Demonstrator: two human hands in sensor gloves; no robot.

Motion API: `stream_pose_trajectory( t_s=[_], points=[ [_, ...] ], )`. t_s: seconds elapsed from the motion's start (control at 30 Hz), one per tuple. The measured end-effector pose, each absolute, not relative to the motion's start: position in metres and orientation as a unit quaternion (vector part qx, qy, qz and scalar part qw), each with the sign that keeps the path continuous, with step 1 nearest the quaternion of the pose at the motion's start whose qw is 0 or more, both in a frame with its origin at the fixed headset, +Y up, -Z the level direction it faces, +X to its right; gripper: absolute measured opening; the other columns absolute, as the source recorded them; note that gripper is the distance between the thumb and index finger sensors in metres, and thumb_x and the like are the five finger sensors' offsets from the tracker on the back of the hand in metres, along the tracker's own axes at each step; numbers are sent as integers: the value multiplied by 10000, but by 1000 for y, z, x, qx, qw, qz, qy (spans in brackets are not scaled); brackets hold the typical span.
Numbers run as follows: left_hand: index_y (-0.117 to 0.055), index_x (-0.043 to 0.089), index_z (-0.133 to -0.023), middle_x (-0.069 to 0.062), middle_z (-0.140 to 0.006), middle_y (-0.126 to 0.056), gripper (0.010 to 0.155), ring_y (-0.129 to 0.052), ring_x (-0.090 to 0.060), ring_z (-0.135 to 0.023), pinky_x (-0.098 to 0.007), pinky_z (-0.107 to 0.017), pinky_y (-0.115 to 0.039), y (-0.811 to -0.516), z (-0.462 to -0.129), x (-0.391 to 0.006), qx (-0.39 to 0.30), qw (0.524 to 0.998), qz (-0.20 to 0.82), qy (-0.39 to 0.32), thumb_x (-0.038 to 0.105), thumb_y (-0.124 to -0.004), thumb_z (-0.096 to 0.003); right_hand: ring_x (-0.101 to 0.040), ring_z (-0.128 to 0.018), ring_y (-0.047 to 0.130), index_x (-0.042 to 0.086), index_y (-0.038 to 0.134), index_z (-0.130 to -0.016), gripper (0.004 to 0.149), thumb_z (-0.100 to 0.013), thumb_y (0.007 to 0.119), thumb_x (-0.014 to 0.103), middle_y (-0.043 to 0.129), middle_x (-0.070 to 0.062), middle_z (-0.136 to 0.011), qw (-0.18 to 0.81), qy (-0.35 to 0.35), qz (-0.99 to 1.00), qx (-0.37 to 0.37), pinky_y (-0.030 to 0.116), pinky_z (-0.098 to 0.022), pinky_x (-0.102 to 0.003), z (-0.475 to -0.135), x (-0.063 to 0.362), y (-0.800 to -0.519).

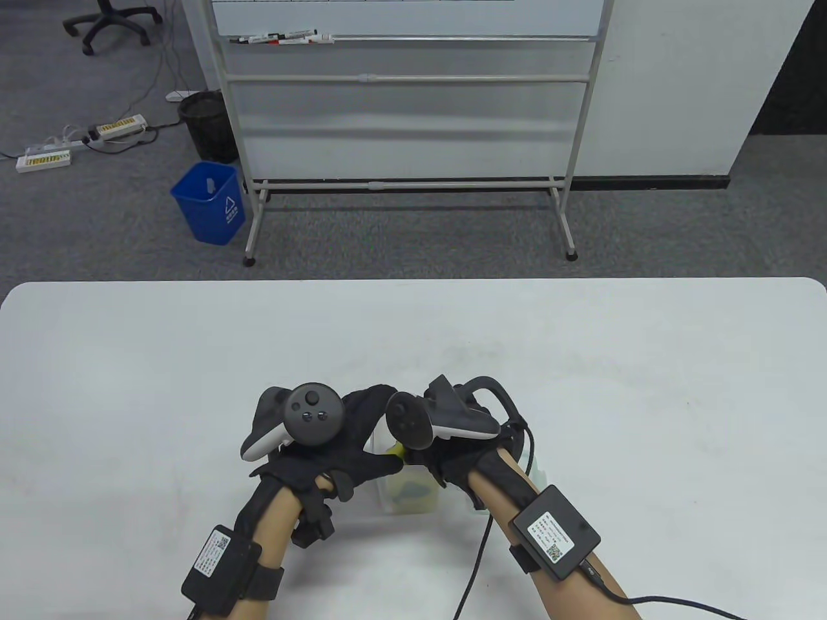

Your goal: Squeeze sponges into plastic airtight container

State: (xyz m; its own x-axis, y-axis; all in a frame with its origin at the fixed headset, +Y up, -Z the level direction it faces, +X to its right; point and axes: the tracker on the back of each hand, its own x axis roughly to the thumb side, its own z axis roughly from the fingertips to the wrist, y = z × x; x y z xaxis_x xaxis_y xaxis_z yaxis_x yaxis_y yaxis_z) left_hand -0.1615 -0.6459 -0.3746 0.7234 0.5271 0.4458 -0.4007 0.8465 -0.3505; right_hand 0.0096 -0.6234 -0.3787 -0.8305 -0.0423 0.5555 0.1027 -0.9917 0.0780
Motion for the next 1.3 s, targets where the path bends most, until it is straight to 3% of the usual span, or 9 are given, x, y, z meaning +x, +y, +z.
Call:
stream_pose_trajectory(
  t_s=[0.1,0.27,0.53,0.77,0.9,1.0,1.13,1.3],
  points=[
    [-259,276,-1130,-41,-1249,-325,942,-376,-404,-1141,-676,-781,-453,-646,-375,-162,-116,921,252,-274,629,-802,-445,-202,-767,827,231,1006,-748,416,-426,859,451,851,51,-945,10,-45,-955,-292,640,-699,-539,-379,14,-624],
    [-258,275,-1130,-38,-1251,-315,938,-371,-405,-1142,-677,-781,-451,-646,-375,-162,-118,920,255,-274,626,-799,-449,-203,-726,915,240,1007,-736,417,-426,847,468,902,35,-906,-82,41,-947,-309,703,-669,-523,-374,32,-626],
    [-259,275,-1130,-40,-1250,-310,936,-366,-408,-1142,-678,-780,-448,-647,-375,-162,-119,919,256,-275,623,-799,-451,-216,-762,916,251,1002,-729,430,-404,847,486,899,15,-914,-109,168,-928,-313,729,-658,-499,-362,46,-622],
    [-260,272,-1131,-43,-1250,-306,930,-362,-413,-1141,-679,-780,-447,-647,-376,-162,-120,919,254,-276,622,-794,-454,-264,-859,859,289,886,-887,540,-412,805,533,828,13,-993,-188,182,-926,-272,694,-677,-532,-357,71,-611],
    [-262,270,-1130,-45,-1250,-302,929,-361,-415,-1140,-682,-778,-445,-647,-376,-162,-117,920,251,-279,625,-791,-454,-301,-927,812,305,774,-988,630,-414,794,562,773,-18,-1048,-268,195,-922,-202,646,-704,-574,-358,107,-609],
    [-262,269,-1131,-49,-1250,-303,932,-347,-418,-1141,-692,-774,-445,-647,-376,-162,-114,919,251,-282,631,-788,-452,-331,-985,748,303,671,-1055,725,-405,815,590,708,-49,-1097,-276,153,-937,-152,602,-725,-601,-363,133,-622],
    [-259,269,-1130,-53,-1249,-289,925,-326,-424,-1139,-702,-769,-442,-647,-379,-167,-102,912,277,-286,645,-766,-454,-372,-1107,555,343,475,-1124,892,-376,854,644,505,-41,-1204,-191,24,-974,-121,499,-761,-650,-370,152,-660],
    [-273,265,-1134,-61,-1248,-306,899,-330,-425,-1137,-698,-766,-450,-644,-382,-187,-70,912,310,-260,652,-735,-466,-418,-1158,334,356,303,-1129,1032,-340,900,649,281,-51,-1238,-86,-137,-980,-118,377,-770,-700,-373,155,-718]
  ],
)
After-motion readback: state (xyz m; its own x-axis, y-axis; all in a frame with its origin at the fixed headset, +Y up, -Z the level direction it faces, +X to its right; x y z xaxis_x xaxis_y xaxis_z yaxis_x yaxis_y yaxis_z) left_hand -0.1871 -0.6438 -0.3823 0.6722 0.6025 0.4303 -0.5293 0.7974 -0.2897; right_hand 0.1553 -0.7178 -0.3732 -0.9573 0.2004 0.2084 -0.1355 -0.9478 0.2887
